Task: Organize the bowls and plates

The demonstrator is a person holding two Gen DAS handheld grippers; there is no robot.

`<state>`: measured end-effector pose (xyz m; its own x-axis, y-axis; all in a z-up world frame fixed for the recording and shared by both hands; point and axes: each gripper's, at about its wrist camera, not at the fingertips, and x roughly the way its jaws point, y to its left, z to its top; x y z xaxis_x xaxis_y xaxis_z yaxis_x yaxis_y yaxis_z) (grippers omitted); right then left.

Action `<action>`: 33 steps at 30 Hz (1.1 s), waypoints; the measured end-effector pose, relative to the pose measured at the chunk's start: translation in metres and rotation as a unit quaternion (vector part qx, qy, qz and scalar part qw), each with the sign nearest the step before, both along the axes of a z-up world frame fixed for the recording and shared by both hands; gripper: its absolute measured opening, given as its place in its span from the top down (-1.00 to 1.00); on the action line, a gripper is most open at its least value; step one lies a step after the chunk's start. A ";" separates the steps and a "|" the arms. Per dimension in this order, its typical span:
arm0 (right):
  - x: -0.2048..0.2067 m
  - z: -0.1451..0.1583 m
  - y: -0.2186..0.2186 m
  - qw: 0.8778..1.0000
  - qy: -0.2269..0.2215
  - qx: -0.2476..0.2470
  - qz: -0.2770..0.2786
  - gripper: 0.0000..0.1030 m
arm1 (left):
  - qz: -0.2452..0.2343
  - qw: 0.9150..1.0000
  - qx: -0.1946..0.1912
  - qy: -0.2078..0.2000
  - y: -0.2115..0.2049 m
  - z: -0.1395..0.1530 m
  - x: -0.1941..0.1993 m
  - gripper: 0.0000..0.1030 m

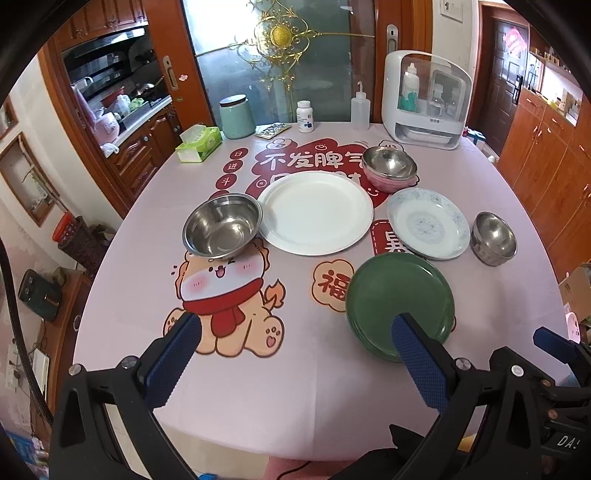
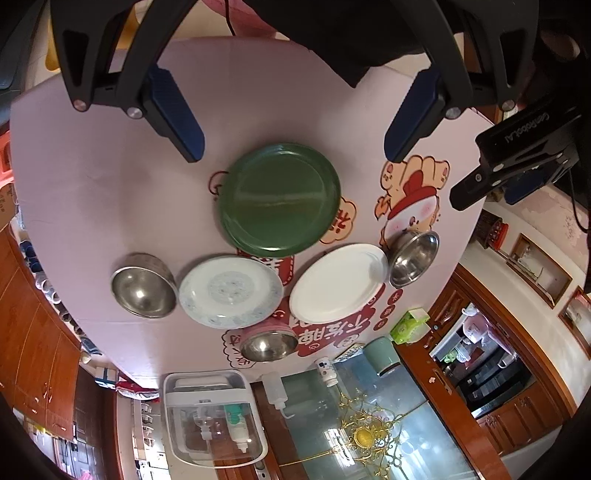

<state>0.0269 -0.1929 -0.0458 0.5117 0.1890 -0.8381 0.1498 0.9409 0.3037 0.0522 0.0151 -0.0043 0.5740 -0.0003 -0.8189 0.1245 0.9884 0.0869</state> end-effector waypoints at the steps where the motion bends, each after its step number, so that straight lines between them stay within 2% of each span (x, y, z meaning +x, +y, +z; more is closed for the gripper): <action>1: 0.004 0.000 0.001 1.000 -0.001 0.004 -0.001 -0.91 | -0.003 1.000 0.001 0.003 0.003 0.000 0.006 -0.99; 6: 0.030 -0.001 0.005 1.000 -0.005 0.019 -0.018 -0.91 | -0.015 1.000 0.013 0.012 0.015 0.004 0.042 -0.98; 17: 0.096 -0.015 0.010 0.996 0.017 0.062 -0.068 -0.91 | -0.048 0.997 0.052 0.026 0.040 0.006 0.131 -0.99; 20: 0.113 -0.023 0.012 0.995 0.021 0.067 -0.074 -0.90 | -0.063 0.996 0.056 0.033 0.044 0.002 0.155 -0.99; 23: 0.128 -0.032 0.015 0.994 0.027 0.069 -0.081 -0.80 | -0.076 0.995 0.055 0.045 0.047 -0.005 0.184 -0.98; 26: 0.141 -0.041 0.016 0.992 0.037 0.073 -0.096 -0.80 | -0.085 0.993 0.045 0.064 0.051 -0.012 0.209 -0.98; 30: 0.157 -0.053 0.018 0.990 0.046 0.071 -0.109 -0.79 | -0.106 0.990 0.052 0.074 0.050 -0.022 0.241 -0.99; 33: 0.168 -0.065 0.019 0.988 0.055 0.069 -0.123 -0.68 | -0.119 0.988 0.056 0.080 0.050 -0.030 0.264 -0.98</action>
